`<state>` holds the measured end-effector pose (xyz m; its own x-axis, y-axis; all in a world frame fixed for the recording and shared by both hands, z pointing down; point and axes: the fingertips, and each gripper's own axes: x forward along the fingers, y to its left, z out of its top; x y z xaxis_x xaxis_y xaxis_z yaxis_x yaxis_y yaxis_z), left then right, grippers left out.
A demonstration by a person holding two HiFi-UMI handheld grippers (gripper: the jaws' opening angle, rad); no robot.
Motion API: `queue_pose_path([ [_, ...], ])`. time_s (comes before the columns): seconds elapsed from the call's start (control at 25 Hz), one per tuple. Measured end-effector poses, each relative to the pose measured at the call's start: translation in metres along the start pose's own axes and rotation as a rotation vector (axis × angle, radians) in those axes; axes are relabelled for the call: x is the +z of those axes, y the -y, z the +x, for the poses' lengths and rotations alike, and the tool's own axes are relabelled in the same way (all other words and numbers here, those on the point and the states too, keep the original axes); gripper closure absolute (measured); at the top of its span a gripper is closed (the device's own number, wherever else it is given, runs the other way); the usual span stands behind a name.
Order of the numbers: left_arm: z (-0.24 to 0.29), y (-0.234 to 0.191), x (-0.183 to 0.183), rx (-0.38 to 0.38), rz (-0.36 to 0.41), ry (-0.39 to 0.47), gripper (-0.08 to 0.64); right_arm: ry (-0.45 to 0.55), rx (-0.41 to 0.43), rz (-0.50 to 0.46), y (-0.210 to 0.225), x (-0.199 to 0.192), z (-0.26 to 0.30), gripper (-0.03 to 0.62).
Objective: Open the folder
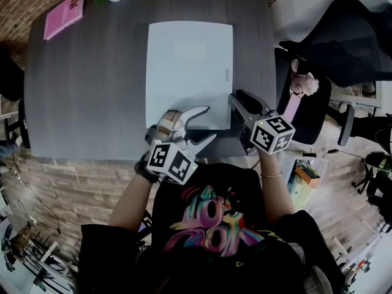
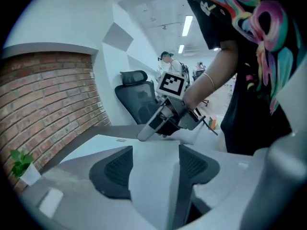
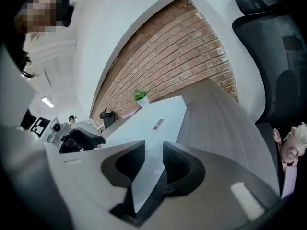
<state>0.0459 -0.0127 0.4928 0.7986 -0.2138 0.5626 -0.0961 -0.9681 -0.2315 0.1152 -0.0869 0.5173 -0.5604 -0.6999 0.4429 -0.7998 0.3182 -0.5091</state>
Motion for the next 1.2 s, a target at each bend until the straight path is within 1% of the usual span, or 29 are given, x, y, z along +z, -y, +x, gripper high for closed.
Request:
queue_pose_path([
  [0.2, 0.010, 0.009, -0.010, -0.015, 0.105, -0.070, 0.229, 0.002, -0.003, 0.003, 0.000, 0.001, 0.000, 0.472],
  [0.28, 0.014, 0.010, -0.015, -0.016, 0.151, -0.092, 0.229, 0.003, -0.003, 0.003, 0.000, 0.000, -0.001, 0.472],
  [0.36, 0.016, 0.009, -0.018, -0.007, 0.170, -0.104, 0.229, 0.003, -0.003, 0.003, 0.000, 0.000, -0.001, 0.472],
  [0.56, 0.017, 0.007, -0.018, 0.021, 0.169, -0.115, 0.229, 0.000, 0.000, 0.003, 0.000, -0.001, 0.000, 0.472],
  [0.76, 0.012, 0.006, -0.013, 0.033, 0.199, -0.098, 0.229, -0.004, 0.007, 0.007, 0.001, -0.001, 0.000, 0.472],
  [0.96, 0.005, 0.003, -0.009, 0.034, 0.202, -0.079, 0.229, -0.008, 0.014, 0.013, 0.001, -0.001, 0.000, 0.472],
  [1.04, 0.002, 0.001, -0.006, 0.042, 0.184, -0.060, 0.232, -0.009, 0.015, 0.013, 0.001, -0.001, 0.000, 0.472],
  [1.2, -0.003, -0.003, -0.002, 0.040, 0.113, -0.021, 0.237, -0.013, 0.017, 0.013, 0.001, -0.001, 0.000, 0.472],
])
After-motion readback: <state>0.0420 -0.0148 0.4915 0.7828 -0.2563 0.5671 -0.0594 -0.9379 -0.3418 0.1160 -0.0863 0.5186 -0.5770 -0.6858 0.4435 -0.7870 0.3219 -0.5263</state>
